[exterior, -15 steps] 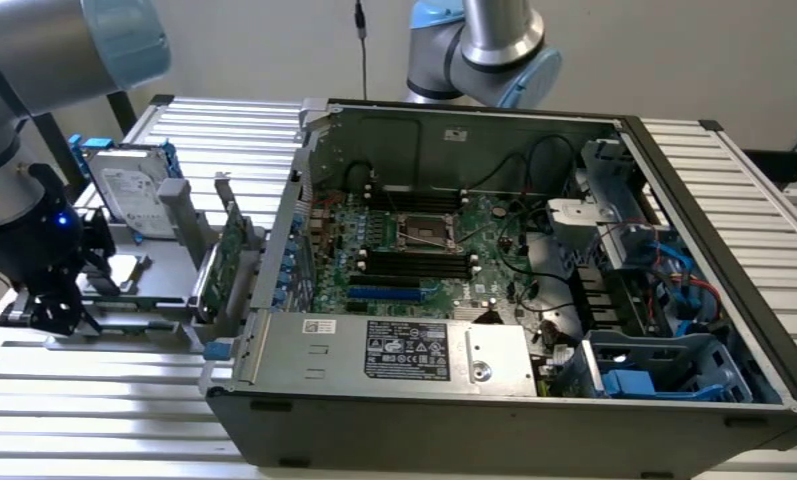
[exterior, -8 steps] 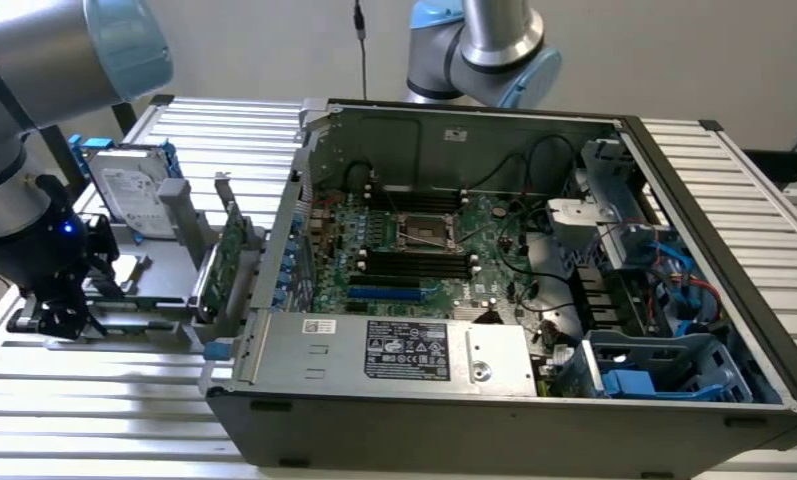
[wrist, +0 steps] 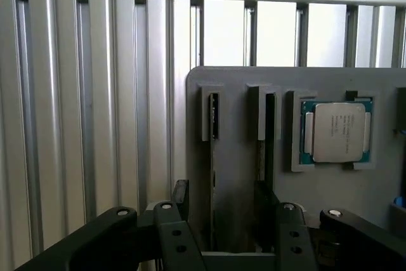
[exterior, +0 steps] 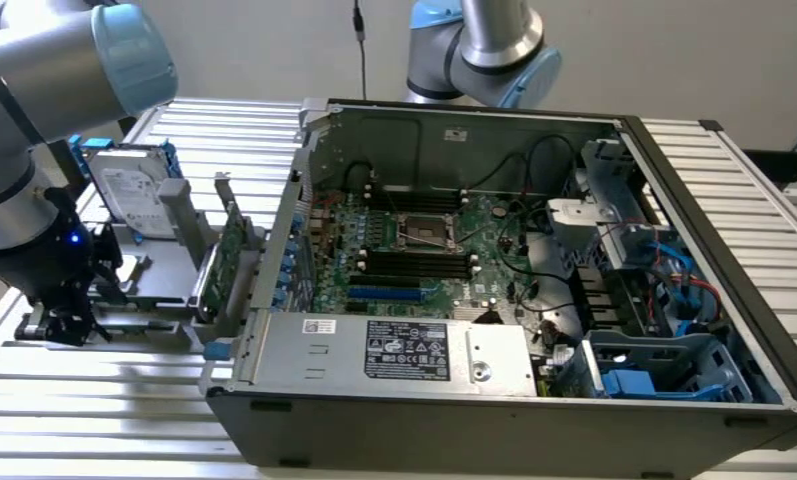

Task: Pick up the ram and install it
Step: 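Pick up the ram and move it above insertion slot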

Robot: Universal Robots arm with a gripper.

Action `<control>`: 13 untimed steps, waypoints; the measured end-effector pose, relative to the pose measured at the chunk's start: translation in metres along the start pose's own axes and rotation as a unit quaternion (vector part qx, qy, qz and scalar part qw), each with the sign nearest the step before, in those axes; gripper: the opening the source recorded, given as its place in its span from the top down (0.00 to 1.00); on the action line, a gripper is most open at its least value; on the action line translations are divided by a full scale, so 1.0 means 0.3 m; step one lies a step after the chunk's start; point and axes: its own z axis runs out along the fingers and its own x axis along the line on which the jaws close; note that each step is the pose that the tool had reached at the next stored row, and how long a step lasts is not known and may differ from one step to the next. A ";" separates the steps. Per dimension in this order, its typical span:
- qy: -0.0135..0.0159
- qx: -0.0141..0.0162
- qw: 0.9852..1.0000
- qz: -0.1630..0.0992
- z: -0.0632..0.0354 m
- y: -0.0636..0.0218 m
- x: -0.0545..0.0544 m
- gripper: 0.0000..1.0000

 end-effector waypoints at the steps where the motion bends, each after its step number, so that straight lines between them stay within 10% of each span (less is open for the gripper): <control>1: 0.000 0.000 1.000 0.000 0.004 0.000 0.001 0.46; 13: 0.000 -0.001 1.000 0.000 0.032 0.000 0.003 0.46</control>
